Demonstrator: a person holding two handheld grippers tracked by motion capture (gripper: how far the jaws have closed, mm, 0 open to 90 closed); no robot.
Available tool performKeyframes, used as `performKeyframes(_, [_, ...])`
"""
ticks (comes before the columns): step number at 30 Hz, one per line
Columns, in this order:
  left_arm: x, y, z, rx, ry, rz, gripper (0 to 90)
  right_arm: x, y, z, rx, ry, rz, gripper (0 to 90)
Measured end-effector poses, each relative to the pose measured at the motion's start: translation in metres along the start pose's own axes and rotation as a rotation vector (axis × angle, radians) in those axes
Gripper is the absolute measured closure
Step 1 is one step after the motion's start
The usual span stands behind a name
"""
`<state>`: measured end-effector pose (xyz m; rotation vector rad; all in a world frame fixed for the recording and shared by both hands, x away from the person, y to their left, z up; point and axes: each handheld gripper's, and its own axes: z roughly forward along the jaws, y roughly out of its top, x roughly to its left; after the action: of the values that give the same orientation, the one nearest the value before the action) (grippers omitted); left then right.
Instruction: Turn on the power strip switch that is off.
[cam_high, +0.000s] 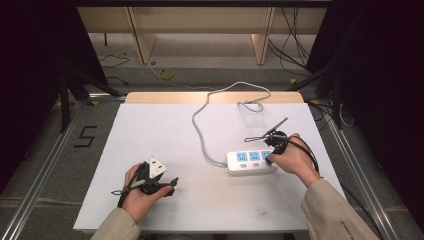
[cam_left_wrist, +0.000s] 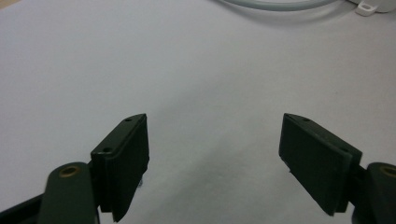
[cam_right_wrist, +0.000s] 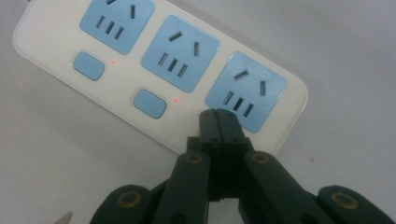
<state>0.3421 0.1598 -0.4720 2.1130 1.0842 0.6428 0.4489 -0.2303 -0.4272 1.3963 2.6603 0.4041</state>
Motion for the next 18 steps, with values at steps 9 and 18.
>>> performKeyframes(9, [-0.0002,0.0000,0.0001,-0.001,0.000,0.001,24.2,0.0006,0.0003,0.0007,0.005,-0.004,0.001,90.0])
performKeyframes(18, [-0.0005,0.0000,0.0002,-0.001,0.000,0.000,24.2,0.0009,0.0004,0.0012,0.008,-0.002,0.006,90.0])
